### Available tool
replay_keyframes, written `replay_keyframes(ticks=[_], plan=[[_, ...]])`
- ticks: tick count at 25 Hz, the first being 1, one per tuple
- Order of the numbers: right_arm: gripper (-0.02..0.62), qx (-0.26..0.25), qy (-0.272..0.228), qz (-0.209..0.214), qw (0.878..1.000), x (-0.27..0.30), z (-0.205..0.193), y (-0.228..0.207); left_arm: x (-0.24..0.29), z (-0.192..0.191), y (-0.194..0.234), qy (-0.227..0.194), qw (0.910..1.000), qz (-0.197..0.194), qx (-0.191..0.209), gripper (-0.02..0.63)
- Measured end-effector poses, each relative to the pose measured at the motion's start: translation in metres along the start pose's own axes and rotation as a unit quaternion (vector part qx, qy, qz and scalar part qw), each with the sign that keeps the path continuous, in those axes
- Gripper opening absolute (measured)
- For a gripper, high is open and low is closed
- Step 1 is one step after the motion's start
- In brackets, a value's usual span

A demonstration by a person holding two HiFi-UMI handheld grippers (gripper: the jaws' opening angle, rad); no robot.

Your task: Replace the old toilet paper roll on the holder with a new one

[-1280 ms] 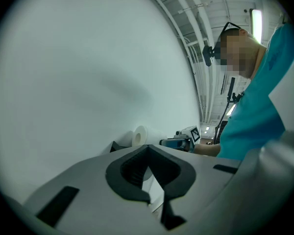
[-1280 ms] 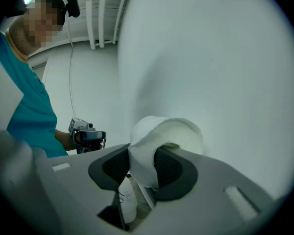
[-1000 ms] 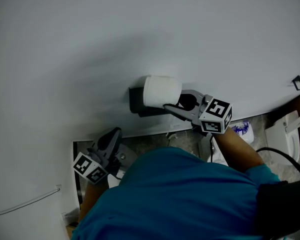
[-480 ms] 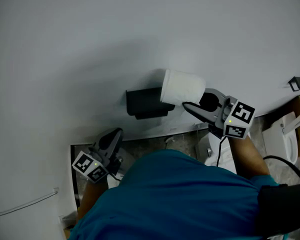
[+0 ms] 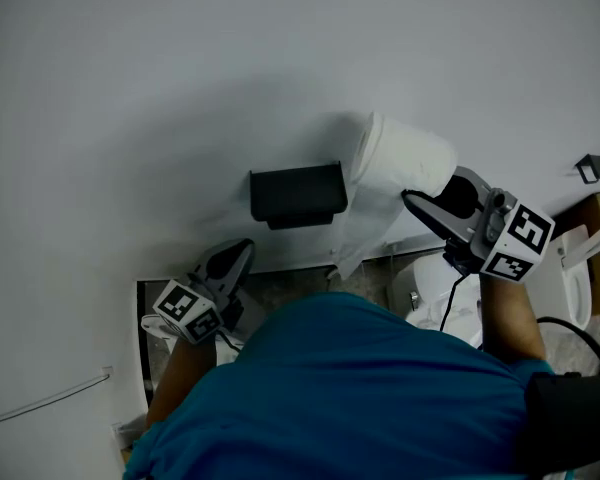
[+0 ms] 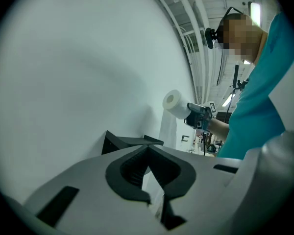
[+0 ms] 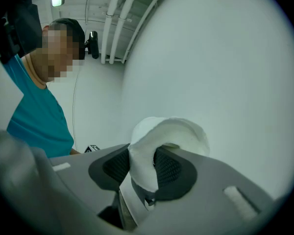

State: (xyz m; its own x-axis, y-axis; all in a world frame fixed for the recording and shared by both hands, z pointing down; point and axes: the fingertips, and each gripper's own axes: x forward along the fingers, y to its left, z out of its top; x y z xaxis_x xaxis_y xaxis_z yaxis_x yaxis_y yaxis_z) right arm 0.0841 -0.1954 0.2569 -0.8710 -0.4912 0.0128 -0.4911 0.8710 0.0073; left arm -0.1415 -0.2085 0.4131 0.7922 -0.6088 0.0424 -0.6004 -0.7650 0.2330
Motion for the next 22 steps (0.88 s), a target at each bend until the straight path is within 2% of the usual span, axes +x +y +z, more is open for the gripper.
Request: replay_keyframes(ticks=[3, 11, 12, 13, 14, 18, 22], plan=[[0.132, -0.007, -0.003, -0.004, 1.000, 0.000, 0.002, 0.001, 0.008, -0.020, 0.012, 0.017, 0.9998, 0.000, 0.009, 0.009], [0.132, -0.006, -0.007, -0.007, 1.000, 0.002, 0.005, 0.003, 0.028, -0.071, 0.038, 0.100, 0.9943, 0.007, 0.037, 0.014], [0.132, -0.005, -0.007, -0.008, 1.000, 0.002, 0.004, 0.002, 0.032, -0.078, 0.042, 0.110, 0.9931, 0.006, 0.039, 0.054], [0.132, -0.003, -0.006, -0.008, 1.000, 0.001, 0.003, 0.002, 0.036, -0.084, 0.045, 0.121, 0.9918, 0.004, 0.041, 0.124], [0.132, -0.002, -0.006, -0.009, 1.000, 0.001, 0.003, 0.001, 0.040, -0.090, 0.047, 0.132, 0.9903, 0.002, 0.043, 0.149], [0.132, 0.003, -0.004, -0.014, 1.000, -0.002, -0.001, -0.002, 0.055, -0.114, 0.055, 0.177, 0.9813, -0.008, 0.076, 0.158], [0.132, 0.007, 0.000, -0.017, 1.000, -0.002, -0.004, -0.004, 0.070, -0.119, 0.059, 0.193, 0.9754, -0.017, 0.105, 0.158]])
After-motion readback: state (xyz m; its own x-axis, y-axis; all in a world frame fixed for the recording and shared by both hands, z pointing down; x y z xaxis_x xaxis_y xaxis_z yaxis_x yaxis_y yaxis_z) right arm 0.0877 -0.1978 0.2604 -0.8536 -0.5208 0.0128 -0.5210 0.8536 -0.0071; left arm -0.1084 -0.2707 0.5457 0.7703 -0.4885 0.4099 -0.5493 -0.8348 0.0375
